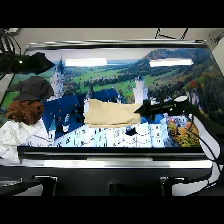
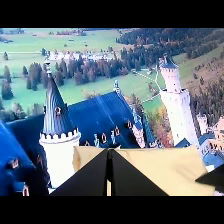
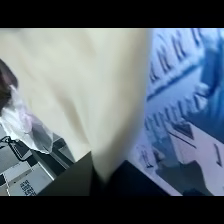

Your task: Fold the clothes and pants, and hang the long-sleeved shirts on hangers.

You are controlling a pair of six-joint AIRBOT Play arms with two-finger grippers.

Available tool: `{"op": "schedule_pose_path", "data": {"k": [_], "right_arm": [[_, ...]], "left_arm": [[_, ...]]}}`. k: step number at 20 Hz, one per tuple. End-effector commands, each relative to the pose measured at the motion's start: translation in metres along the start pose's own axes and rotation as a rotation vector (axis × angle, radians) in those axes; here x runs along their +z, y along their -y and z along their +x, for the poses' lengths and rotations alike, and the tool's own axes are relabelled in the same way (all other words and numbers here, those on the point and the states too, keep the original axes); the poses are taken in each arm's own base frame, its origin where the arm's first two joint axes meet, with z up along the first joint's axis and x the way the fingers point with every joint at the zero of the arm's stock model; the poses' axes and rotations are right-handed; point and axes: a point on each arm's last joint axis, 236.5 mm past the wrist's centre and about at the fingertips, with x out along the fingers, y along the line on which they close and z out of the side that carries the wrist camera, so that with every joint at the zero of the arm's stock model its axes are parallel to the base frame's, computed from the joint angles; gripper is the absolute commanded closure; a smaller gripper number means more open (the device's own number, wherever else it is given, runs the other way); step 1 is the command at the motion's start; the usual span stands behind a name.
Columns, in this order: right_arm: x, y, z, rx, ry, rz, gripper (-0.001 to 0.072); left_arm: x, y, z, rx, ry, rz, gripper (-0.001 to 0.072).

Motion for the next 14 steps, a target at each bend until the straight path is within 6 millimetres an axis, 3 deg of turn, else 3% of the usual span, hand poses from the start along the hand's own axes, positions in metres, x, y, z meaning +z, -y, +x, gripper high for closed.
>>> {"op": "schedule_pose_path", "data": {"k": [1, 2, 4, 7, 10, 14], "right_arm": [[0.041, -0.048, -0.062, 0.063, 0.082, -0.123, 0.0671], [0.059, -0.054, -0.093, 0.052, 0.142, -0.132, 0.0671], [0.092, -0.042, -0.161, -0.017, 0.278, -0.116, 0.0671], [0.119, 0.006, -0.267, -0.075, 0.489, -0.012, 0.0671], [0.118, 0.067, -0.359, -0.065, 0.673, 0.14, 0.0671], [0.086, 0.142, -0.458, -0.059, 0.887, 0.305, 0.0671]], "left_arm": [[0.0, 0.002, 0.001, -0.004, 0.0, -0.024, 0.0692], [0.0, 0.002, 0.001, -0.004, 0.001, -0.032, 0.0692], [0.0, 0.003, 0.001, -0.005, 0.001, -0.031, 0.0692], [-0.001, 0.005, 0.002, -0.008, -0.002, -0.048, 0.0692], [-0.002, 0.008, 0.003, -0.013, -0.006, -0.05, 0.0692], [-0.004, 0.012, 0.005, -0.019, -0.011, -0.047, 0.0692]]}}
